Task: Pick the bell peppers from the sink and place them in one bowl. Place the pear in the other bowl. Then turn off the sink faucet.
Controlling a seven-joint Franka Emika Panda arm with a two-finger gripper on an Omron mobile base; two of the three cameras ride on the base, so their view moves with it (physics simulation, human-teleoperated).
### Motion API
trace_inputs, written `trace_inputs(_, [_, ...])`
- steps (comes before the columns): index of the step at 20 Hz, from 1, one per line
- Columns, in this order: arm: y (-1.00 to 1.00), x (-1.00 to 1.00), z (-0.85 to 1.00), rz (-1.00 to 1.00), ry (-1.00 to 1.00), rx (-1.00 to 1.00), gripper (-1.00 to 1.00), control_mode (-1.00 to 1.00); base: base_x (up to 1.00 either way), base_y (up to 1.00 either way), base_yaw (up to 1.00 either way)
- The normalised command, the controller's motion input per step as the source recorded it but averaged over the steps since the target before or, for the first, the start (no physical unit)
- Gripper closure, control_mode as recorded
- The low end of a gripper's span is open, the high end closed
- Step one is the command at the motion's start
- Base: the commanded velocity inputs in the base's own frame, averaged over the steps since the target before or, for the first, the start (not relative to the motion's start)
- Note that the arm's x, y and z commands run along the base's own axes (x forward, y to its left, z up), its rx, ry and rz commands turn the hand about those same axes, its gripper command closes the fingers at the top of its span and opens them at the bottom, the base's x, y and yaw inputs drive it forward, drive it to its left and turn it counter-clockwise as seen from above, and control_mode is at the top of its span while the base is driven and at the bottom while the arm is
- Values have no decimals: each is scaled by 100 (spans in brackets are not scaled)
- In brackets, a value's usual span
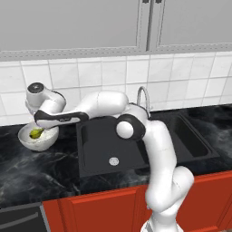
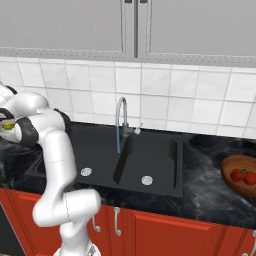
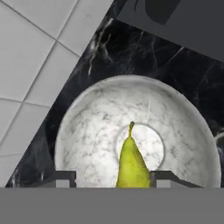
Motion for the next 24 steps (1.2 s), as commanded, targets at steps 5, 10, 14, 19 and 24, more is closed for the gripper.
trace_inputs(5, [-13,25,-4,-9,1,-1,-100,-100,0,0,0])
trace_inputs(10, [-55,-2,0,-7,1,0,-100,-100,0,0,0])
trace_inputs(14, [-100,-52,0,-4,0,0,-100,-100,0,0,0])
trace_inputs(19, [-100,-75,-16,0,0,1,-100,-100,0,0,0])
trace_inputs(24, [-100,-80,-16,0,-6,12,-100,-100,0,0,0])
